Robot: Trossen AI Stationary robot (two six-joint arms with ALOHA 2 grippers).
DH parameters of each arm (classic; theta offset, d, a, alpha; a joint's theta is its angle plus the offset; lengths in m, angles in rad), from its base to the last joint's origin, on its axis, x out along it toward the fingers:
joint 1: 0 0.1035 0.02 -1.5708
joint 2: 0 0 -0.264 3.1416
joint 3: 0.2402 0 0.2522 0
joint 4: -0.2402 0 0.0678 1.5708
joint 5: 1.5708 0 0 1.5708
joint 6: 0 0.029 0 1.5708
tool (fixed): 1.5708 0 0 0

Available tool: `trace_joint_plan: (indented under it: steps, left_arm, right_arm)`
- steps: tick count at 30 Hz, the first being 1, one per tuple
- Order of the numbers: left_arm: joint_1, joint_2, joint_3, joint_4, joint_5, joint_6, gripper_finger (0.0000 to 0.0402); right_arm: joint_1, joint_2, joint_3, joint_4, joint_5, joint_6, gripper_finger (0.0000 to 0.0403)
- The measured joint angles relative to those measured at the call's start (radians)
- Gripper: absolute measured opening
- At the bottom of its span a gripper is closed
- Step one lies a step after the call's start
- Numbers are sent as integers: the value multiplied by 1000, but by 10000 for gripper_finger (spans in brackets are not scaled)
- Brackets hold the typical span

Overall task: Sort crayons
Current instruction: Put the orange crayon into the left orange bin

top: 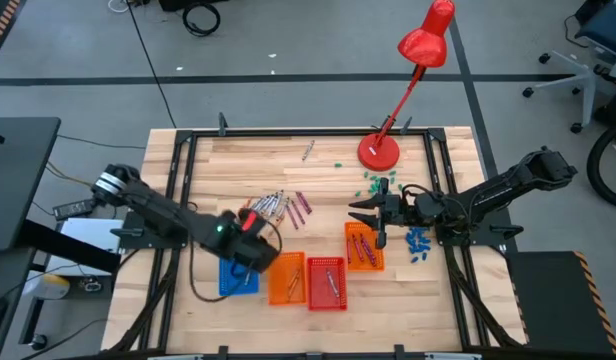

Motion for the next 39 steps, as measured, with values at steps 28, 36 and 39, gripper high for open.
trace_joint_plan:
  steps: [28,36,39]
  left_arm:
    - [341,-162,-392,108,134,307,110]
    - [392,-183,-508,274,144,379,110]
    - [416,-183,-548,345,169,396,110]
  right_arm:
    - [12,0,0,-18,-1,-2,110]
    - [12,0,0,-14,-1,-2,110]
    - [12,0,0,-14,-1,-2,110]
